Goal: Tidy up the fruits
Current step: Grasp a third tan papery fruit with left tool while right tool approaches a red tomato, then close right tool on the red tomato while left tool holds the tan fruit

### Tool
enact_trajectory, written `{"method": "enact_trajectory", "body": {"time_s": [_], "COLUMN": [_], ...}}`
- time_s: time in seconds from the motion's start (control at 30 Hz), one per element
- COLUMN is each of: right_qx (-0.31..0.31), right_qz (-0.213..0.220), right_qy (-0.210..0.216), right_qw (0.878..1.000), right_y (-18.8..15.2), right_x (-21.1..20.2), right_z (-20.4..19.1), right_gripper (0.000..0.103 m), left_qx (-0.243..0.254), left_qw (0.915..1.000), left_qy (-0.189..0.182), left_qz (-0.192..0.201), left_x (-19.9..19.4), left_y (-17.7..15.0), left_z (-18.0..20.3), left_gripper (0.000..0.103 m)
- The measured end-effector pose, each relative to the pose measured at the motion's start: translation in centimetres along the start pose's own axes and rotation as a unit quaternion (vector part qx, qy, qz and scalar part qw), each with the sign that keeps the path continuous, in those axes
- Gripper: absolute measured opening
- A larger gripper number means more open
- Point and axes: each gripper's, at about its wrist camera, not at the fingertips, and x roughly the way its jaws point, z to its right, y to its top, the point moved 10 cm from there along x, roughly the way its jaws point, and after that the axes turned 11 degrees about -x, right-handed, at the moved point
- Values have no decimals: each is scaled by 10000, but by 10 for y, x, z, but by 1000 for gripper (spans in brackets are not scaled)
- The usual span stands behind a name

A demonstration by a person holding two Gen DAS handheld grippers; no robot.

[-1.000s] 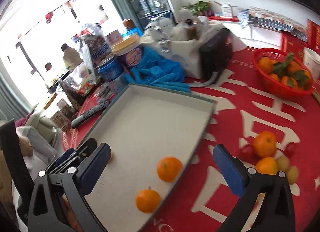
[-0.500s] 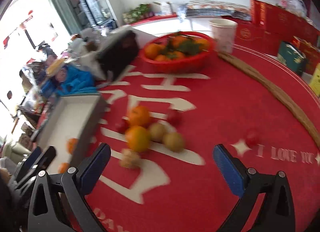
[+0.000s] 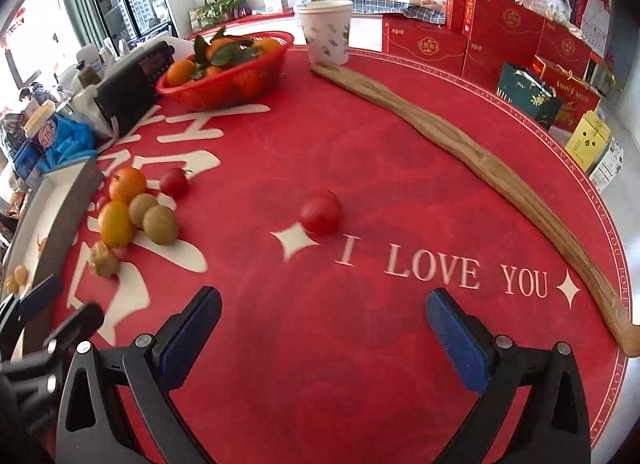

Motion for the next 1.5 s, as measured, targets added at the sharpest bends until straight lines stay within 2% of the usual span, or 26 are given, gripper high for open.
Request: {"method": "enact_trajectory", "body": {"time_s": [0.1,0.17,0.27,0.43,0.47,0.87,0.9,0.93,0.97,1.03,1.1,1.2,1.27,1.5], "right_qx": [-78,-116,-291,-310,-284,-469,-464,-473,-491,-491,-410,-216,-111,-152], "right_qz": [-5,-24,-26,81,93,172,208,275,343,418,490,553,569,615], "right_qy": [-100,-189,-401,-402,-423,-372,-382,-396,-388,-383,-233,269,457,463], "right_qw": [9999,9998,9988,9987,9987,9981,9980,9977,9975,9972,9977,9979,9973,9969], "right_y": [-3,-5,-7,-6,-6,45,46,47,49,50,48,40,32,22], "right_x": [-3,-1,0,0,0,31,30,27,23,20,18,10,5,-2], "right_z": [8,11,16,18,19,-1,-2,-4,-6,-7,-8,-11,-10,-15], "right_gripper": [103,103,103,103,103,101,93,75,48,25,25,25,25,25], "left_qx": [-58,10,8,56,68,29,47,49,44,20,14,13,-21,0], "left_qw": [9998,9997,9997,9998,9997,9998,9998,9998,9998,9998,9998,9997,9997,9996], "left_qy": [114,243,238,206,210,141,129,111,97,80,79,103,104,131], "left_qz": [-169,-87,-15,59,84,166,167,167,168,158,163,232,241,247], "left_x": [13,14,14,14,14,12,12,12,11,8,4,-1,-4,-5], "left_y": [1,3,6,11,11,11,11,11,11,8,4,-2,-5,-6], "left_z": [1,1,3,8,7,-1,-1,-1,-3,-5,-10,-16,-20,-21], "left_gripper": [82,81,73,34,32,31,31,29,29,29,29,29,29,29]}}
